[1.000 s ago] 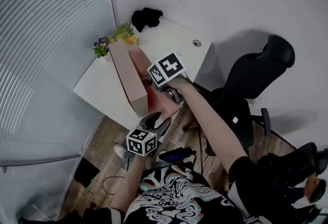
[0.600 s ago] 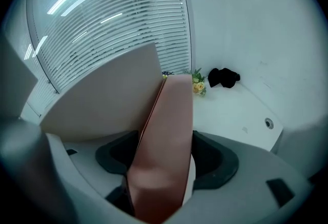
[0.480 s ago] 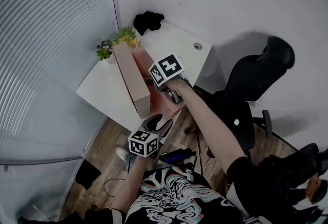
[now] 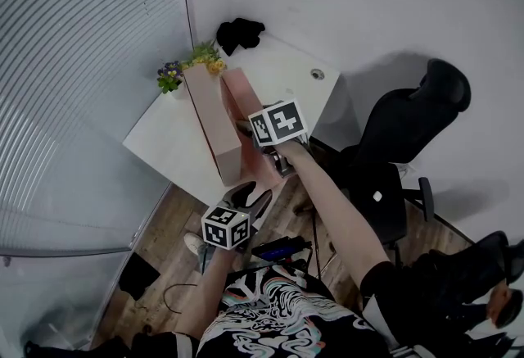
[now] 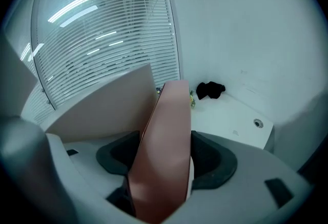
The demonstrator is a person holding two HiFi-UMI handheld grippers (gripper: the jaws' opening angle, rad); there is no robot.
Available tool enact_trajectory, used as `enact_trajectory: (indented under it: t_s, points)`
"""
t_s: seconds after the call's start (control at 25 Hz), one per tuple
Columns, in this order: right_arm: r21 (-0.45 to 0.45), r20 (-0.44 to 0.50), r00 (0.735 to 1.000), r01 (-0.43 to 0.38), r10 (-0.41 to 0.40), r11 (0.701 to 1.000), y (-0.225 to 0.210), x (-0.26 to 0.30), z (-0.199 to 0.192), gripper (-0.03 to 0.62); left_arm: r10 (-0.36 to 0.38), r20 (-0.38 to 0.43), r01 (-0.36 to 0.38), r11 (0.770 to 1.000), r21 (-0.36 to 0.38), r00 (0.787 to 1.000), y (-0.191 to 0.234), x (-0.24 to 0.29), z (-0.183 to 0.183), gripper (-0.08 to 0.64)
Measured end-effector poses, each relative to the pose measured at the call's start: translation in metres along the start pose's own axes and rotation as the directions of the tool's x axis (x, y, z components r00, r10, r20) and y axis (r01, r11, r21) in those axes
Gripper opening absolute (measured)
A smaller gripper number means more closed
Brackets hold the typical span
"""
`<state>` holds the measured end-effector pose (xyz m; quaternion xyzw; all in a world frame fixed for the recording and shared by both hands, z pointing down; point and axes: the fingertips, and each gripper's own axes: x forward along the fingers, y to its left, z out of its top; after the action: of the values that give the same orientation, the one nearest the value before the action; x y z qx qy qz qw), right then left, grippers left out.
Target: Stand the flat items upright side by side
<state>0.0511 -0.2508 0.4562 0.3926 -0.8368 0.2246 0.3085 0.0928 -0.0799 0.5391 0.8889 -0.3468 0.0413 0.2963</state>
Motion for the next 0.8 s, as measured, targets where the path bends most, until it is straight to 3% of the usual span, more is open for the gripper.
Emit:
enact_trajectory:
  t_s: [0.36, 0.64, 0.8]
  points:
    - [-0.014, 0.241, 0.969, 0.063, -0.058, 0.998, 0.001, -0.03, 0.017, 0.31, 0.01, 0.001, -0.01, 1.0, 0.006, 1.0, -0.003, -0.004, -0.001, 0.196]
    - [-0.023, 0.41, 0.909, 0.084, -0.067, 0.996, 0.006, -0.044, 0.023, 0.311, 0.011, -0.008, -0.011, 1.0, -0.001, 1.0, -0.004, -0.003, -0.003, 0.196]
    - [-0.026, 0.507, 0.858, 0.107, -0.079, 0.994, 0.005, -0.054, 0.018, 0.311, 0.012, -0.012, -0.012, 1.0, -0.006, 1.0, -0.003, -0.002, -0.007, 0.196]
